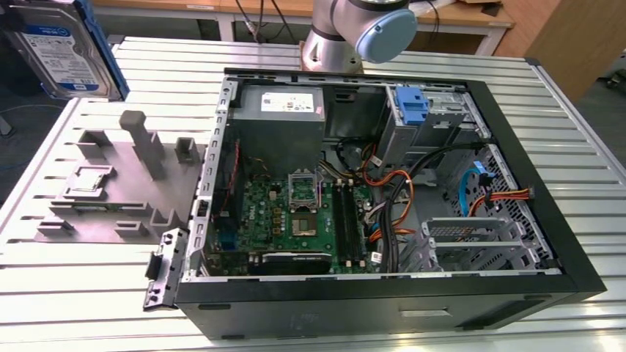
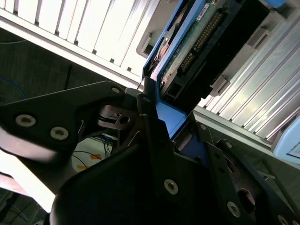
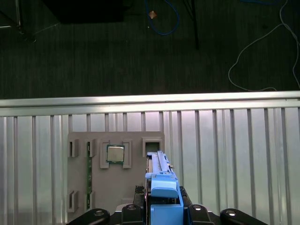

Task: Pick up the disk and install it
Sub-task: 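Pick up the disk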

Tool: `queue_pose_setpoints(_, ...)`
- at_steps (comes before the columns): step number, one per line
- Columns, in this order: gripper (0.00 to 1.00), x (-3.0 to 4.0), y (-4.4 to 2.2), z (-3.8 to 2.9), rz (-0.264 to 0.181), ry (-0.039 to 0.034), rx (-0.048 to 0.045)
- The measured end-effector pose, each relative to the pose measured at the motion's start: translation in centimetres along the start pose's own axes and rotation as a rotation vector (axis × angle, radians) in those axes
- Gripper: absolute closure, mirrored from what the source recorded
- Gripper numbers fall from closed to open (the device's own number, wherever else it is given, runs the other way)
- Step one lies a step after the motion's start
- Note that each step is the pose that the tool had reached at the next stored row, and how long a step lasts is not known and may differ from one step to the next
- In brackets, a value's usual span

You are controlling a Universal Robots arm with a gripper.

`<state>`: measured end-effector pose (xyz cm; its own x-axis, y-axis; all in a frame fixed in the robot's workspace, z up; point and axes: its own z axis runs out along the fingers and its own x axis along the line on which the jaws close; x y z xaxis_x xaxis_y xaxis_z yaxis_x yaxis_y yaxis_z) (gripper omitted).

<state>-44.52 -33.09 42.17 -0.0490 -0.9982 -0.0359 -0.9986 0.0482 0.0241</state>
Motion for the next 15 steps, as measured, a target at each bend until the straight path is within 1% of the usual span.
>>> queue_pose_setpoints(10, 0.64, -0.01, 0.01, -0.35, 0.000, -0.0001, 0.0002)
queue_pose_setpoints(12, 0.64, -0.02, 0.02, -0.68, 0.000, 0.0000, 0.0000)
queue_pose_setpoints(15, 0.64, -0.03, 0.02, -0.73, 0.000, 0.0000, -0.0001)
